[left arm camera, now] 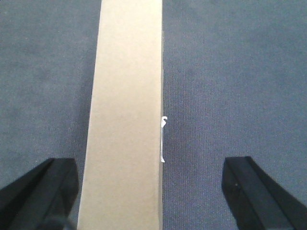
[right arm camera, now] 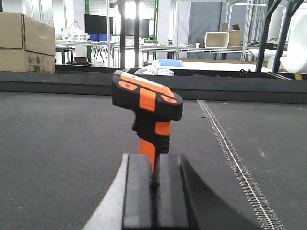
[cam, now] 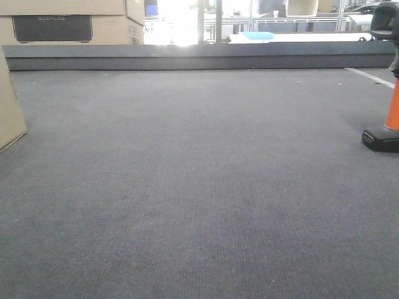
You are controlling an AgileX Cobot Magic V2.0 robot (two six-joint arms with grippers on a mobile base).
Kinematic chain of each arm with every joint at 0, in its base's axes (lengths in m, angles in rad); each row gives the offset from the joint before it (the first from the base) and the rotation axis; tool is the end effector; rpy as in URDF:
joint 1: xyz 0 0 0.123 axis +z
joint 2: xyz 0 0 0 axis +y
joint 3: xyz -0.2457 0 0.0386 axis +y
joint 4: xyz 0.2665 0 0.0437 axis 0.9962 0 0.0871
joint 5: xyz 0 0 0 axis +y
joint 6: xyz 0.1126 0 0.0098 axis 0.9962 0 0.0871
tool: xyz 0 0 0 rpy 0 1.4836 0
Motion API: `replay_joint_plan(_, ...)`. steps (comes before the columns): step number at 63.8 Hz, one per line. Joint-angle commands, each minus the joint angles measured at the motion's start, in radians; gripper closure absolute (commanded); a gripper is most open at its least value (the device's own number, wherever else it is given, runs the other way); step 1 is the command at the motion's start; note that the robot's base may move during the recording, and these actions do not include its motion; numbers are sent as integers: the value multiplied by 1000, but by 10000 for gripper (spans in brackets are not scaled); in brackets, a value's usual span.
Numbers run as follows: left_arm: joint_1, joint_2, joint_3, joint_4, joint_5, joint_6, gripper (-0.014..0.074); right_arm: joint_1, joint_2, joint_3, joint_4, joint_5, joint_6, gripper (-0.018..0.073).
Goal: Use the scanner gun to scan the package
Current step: 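Turn to the table, aligning left gripper with box, right with scanner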
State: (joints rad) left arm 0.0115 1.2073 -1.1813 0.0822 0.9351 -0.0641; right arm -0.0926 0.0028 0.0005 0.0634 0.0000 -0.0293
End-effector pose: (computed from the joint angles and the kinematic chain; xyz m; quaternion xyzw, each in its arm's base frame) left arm 0.2887 0.0108 0.3167 -0.0239 0.9389 0.0304 0.3421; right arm 0.1331 -0.0124 0.2145 0.0428 0.6755 -0.0215 0.7358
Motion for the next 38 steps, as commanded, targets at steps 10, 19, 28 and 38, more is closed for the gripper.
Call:
replay_joint_plan(10,11,5,-8,0,17,-17,98,-4,-3,0,-1,-16,-3,727)
replay_joint_plan(19,85,26,-8,-60,62,-1,98,-4,-3,0,-1,-16,-3,727)
replay_joint_plan(28,110,66,-8,-122,76,72,98,-4,-3,0,-1,-16,-3,727)
replay_joint_plan(38,110,90,-8,-122,68,72,97,-4,-3,0,-1,-16,-3,727)
